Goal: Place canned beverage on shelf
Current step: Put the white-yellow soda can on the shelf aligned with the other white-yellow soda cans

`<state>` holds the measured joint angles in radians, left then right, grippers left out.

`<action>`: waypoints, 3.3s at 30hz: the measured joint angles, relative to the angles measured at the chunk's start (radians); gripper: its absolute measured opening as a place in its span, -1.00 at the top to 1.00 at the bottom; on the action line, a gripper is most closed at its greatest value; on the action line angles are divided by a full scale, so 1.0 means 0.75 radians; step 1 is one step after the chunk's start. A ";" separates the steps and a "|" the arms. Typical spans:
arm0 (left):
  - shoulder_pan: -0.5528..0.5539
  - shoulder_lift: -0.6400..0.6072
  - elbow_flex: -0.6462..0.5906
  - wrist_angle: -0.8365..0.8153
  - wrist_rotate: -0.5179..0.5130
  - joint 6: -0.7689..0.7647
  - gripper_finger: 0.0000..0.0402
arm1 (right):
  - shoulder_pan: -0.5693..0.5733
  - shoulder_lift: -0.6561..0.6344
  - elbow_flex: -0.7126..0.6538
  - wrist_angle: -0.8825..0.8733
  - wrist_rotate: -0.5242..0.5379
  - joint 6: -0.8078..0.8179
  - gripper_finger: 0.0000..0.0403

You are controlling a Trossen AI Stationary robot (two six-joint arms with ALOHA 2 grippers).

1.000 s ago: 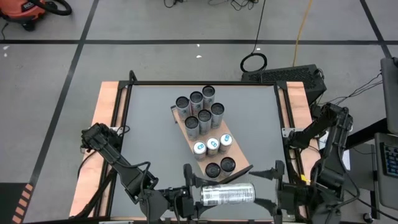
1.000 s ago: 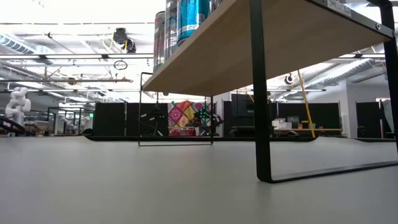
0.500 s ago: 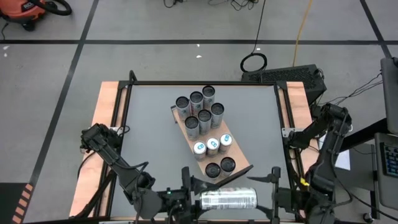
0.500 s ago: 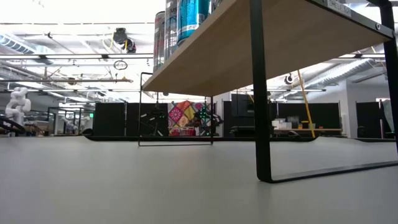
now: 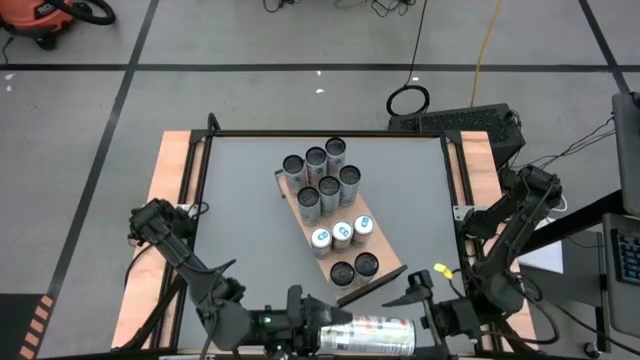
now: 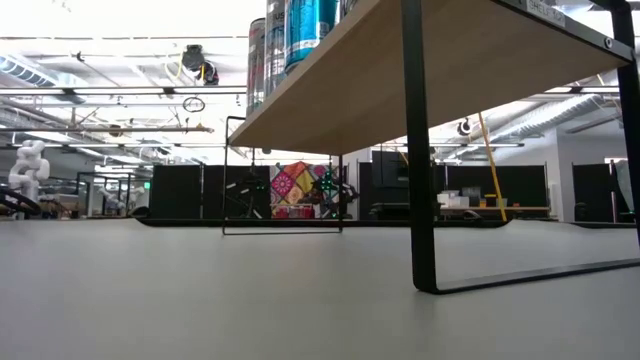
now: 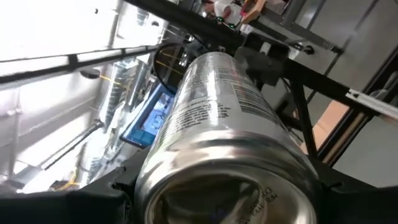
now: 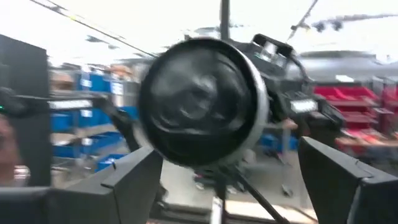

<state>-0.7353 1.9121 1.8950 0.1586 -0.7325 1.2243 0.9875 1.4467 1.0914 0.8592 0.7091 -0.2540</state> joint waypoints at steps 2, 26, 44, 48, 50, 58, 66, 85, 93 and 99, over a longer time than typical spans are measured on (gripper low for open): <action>-0.001 0.000 0.000 0.001 -0.002 0.024 -0.24 | -0.012 0.000 0.000 0.026 -0.081 -0.006 -0.51; 0.028 -0.001 0.000 -0.013 -0.193 0.014 -0.24 | -0.096 -0.001 0.001 0.217 -0.012 -0.311 -0.10; 0.046 -0.003 0.000 -0.020 -0.269 -0.225 -0.69 | -0.096 -0.001 0.002 0.244 0.041 -0.460 0.00; 0.046 -0.003 0.000 -0.020 -0.269 -0.377 -0.80 | -0.088 -0.006 0.002 0.242 0.039 -0.564 0.02; 0.037 -0.003 0.000 -0.020 -0.269 -0.454 -0.84 | -0.077 -0.018 0.002 0.215 0.043 -0.611 0.02; 0.000 -0.005 0.002 -0.089 -0.330 -0.639 -0.88 | -0.040 -0.114 0.002 0.017 0.038 -0.615 0.00; -0.008 -0.005 0.002 -0.209 -0.286 -0.957 -0.88 | 0.004 -0.207 0.002 -0.223 0.030 -0.580 0.01; 0.007 -0.003 0.001 -0.288 -0.117 -1.661 -0.88 | 0.053 -0.294 0.002 -0.557 -0.077 -0.715 0.01; 0.091 -0.002 0.001 -0.269 0.229 -1.703 -0.88 | 0.057 -0.294 0.002 -0.620 -0.188 -0.731 0.01; 0.173 0.026 0.000 -0.274 0.376 -1.765 -0.88 | 0.056 -0.294 0.002 -0.644 -0.185 -0.774 0.01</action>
<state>-0.6057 1.9314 1.8947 -0.0469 -0.4502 -0.0992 1.0292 1.2263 1.0927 0.3760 0.5706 -0.8344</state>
